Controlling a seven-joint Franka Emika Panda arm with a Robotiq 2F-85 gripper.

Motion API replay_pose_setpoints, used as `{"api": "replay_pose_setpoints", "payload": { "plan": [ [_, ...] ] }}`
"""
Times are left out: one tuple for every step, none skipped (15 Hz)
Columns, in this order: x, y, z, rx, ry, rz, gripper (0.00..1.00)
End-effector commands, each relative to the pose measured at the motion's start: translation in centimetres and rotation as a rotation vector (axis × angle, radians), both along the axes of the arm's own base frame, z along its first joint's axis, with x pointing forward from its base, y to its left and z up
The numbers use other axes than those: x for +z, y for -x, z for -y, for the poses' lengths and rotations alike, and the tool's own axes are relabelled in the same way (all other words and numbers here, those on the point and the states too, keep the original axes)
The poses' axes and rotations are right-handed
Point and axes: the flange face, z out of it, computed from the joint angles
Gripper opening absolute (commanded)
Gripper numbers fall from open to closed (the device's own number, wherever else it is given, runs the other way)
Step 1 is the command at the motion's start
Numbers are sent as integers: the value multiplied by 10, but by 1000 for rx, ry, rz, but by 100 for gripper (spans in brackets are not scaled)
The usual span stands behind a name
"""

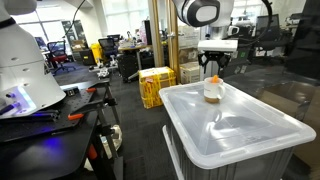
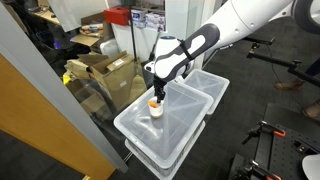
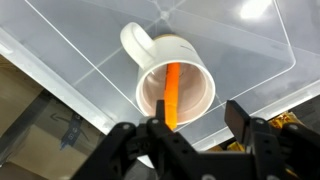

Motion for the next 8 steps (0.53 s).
{"api": "replay_pose_setpoints", "payload": {
  "plan": [
    [-2,-8,-1,11,-5,-25,62],
    [-4,-9,0,8,-6,-27,59],
    [-5,-10,0,9,-10,-31,59],
    [-7,-11,-1,9,-10,-34,58],
    [-9,-11,-2,11,-10,-39,58],
    [-11,-12,-1,13,-9,-43,58],
    [-13,-13,-1,10,-9,-46,58],
    [-15,-14,-1,9,-12,-48,57]
  ]
}}
